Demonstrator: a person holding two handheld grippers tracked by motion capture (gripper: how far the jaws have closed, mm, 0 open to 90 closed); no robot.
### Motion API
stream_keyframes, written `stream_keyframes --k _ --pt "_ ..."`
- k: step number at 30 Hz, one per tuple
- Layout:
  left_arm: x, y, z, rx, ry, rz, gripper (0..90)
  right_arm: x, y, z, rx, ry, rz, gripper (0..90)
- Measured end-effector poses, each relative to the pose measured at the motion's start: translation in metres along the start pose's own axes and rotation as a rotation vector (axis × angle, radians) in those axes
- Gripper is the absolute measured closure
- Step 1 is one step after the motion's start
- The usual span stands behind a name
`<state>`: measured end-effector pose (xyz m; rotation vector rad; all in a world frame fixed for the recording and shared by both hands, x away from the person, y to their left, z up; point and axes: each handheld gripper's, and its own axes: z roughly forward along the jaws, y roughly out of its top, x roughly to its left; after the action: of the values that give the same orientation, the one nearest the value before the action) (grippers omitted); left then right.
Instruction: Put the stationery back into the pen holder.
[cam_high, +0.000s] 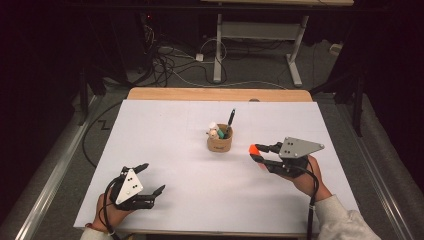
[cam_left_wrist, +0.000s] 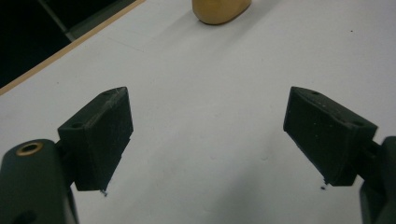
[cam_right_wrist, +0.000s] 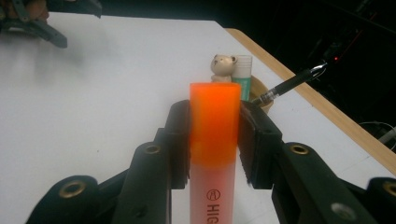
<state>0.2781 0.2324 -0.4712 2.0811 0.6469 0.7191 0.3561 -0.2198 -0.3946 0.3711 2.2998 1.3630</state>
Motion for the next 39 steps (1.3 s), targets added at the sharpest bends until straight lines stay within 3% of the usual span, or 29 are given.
stream_keyframes --k 21,39 --pt "0.001 0.0 -0.001 -0.007 -0.001 -0.009 15.1 -0.008 0.026 0.041 -0.127 -0.07 0.076 67.7" --pt "0.001 -0.001 0.001 -0.005 -0.002 -0.007 15.2 -0.023 0.044 0.07 -0.182 -0.094 0.121 67.7"
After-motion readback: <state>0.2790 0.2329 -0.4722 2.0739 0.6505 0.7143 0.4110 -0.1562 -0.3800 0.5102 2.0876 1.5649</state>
